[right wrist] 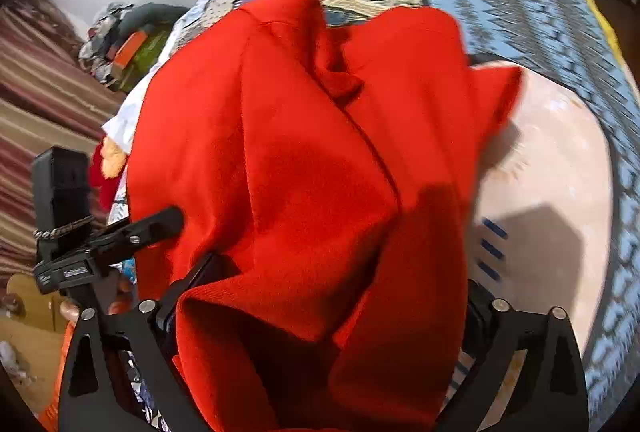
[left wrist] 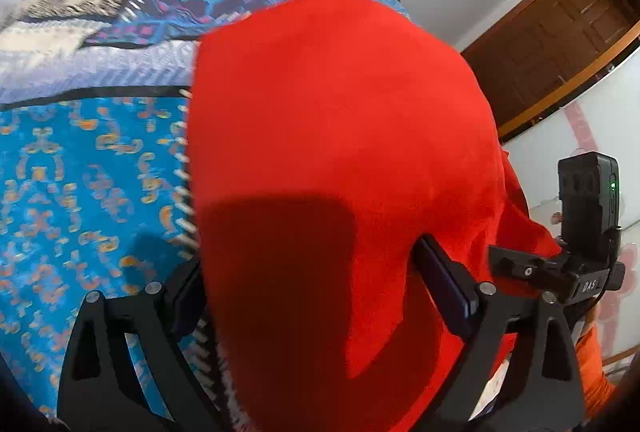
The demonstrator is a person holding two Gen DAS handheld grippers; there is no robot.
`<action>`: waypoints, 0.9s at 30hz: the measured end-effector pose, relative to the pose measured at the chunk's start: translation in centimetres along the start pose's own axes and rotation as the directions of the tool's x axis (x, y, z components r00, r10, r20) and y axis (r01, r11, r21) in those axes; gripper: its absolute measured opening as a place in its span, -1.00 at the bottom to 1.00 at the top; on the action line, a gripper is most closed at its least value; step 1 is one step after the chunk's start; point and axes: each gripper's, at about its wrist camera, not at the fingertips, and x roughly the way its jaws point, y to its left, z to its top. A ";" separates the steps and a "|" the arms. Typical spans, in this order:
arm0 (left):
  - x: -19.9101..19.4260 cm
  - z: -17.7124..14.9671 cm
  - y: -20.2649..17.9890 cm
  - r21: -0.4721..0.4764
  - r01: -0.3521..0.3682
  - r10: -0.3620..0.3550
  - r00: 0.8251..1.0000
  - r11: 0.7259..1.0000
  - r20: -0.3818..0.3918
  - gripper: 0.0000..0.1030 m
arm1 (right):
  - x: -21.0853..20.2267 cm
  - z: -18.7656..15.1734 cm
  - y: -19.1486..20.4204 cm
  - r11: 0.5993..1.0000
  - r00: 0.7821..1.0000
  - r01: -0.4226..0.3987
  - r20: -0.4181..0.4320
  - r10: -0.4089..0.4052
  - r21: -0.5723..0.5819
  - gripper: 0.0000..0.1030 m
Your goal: Fold large clothes
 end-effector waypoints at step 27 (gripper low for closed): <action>-11.3 -2.0 -2.6 0.103 -0.082 0.061 0.979 0.991 0.194 -0.44 | -4.8 -0.8 11.0 0.987 0.993 -0.028 0.109 0.046 -0.161 -0.42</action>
